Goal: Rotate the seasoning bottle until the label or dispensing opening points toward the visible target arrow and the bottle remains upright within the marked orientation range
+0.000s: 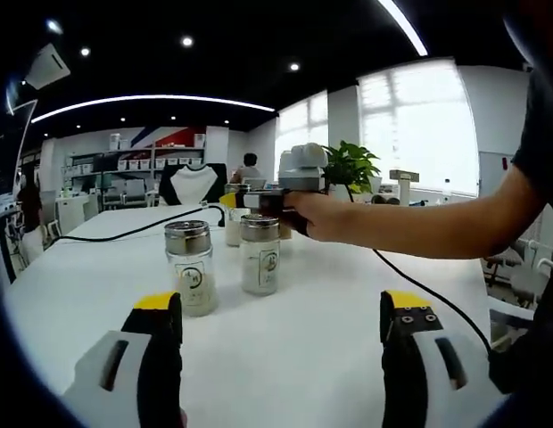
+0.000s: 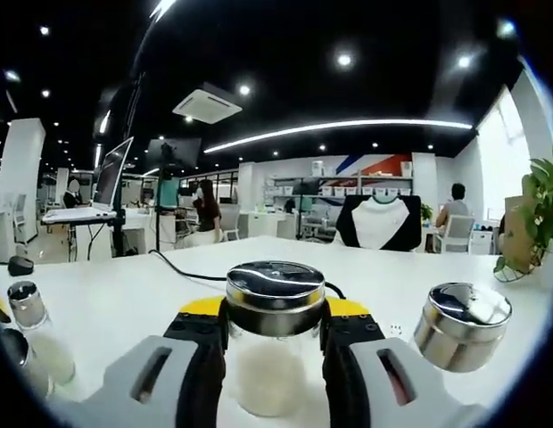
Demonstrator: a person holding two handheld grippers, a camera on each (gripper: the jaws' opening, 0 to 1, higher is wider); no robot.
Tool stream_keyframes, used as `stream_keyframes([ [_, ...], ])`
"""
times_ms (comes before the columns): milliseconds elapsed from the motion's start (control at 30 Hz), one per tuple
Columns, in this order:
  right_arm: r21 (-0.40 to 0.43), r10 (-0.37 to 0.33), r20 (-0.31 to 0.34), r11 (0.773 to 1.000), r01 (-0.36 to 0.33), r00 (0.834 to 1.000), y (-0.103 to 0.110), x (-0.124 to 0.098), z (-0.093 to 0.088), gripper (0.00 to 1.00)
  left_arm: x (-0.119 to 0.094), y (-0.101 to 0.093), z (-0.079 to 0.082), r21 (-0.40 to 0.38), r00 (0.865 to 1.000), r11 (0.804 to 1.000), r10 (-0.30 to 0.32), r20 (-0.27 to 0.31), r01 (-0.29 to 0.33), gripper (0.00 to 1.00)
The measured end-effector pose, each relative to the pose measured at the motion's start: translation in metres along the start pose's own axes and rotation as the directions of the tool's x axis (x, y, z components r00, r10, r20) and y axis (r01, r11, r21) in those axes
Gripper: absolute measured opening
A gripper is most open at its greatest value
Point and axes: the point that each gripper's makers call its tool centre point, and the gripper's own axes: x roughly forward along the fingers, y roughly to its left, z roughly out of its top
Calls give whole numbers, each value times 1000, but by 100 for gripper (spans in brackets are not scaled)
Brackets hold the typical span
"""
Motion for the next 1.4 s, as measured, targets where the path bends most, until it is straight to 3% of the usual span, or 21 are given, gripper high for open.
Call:
stream_keyframes([
  [467,22,32,25,999,-33,999,1,-25,9,38,6,-6,6,-10,999,1000,-23,24,24,95],
  [800,-15,72,43,997,-71,996,5,-65,24,38,14,-24,13,-8,997,998,-68,42,68,94],
  [1400,23,55,57,998,-57,997,3,-140,22,37,19,-55,16,15,989,990,-143,42,142,93],
])
